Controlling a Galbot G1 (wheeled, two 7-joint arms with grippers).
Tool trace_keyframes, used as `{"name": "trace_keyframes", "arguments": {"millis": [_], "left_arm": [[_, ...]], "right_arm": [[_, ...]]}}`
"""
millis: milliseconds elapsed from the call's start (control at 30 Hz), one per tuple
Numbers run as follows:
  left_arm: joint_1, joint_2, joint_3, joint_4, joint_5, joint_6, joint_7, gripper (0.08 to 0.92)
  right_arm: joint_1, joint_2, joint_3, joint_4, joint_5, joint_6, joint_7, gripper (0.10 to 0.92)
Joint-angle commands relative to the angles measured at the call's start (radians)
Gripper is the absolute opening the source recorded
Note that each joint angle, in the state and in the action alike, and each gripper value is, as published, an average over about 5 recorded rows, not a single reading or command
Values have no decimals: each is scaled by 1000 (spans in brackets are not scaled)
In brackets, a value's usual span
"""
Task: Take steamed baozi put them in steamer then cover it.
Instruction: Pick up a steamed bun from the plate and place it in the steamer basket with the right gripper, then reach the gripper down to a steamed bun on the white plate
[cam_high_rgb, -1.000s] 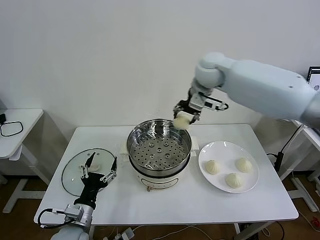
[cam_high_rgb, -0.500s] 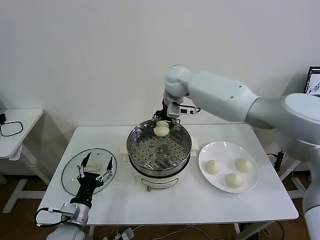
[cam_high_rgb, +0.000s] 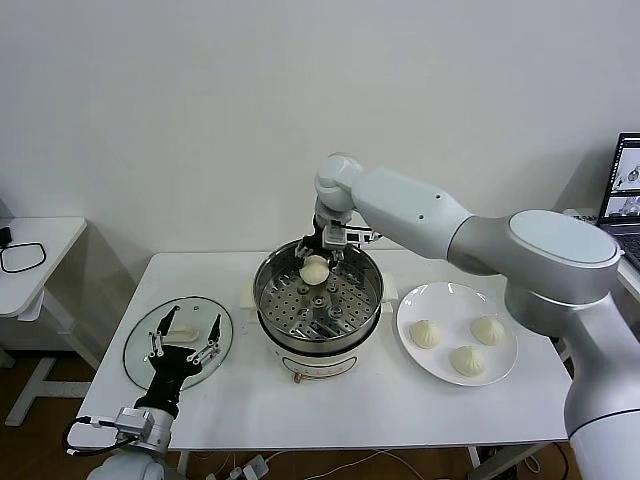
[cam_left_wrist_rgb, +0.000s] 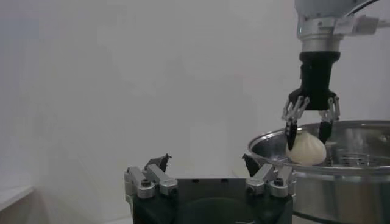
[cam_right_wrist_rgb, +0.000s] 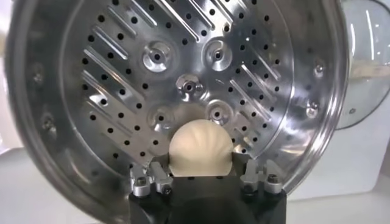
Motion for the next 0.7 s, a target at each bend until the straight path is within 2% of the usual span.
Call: {"name": "trace_keyframes", "arguments": {"millis": [33,200,333,500,700], "left_arm": [[0,1,-8,0,-1,-3,2,823],[1,-1,-7,-3,-2,-3,2,823],[5,-2,-9,-10,-3,-3,1,823],[11,-1,-15,-31,-6,3,0,823],[22,-2,-2,-56,-6,6,-3,823]], "right_arm": [[-6,4,-13,-7,45,-19,5,802],[71,-61,-48,92,242,-89,-69,822],[203,-172,-94,220,448,-216,-142,823],[361,-377,-182,400,709,-502,-223,823],[388,-610,-268,563,863,-863,-243,823]]}}
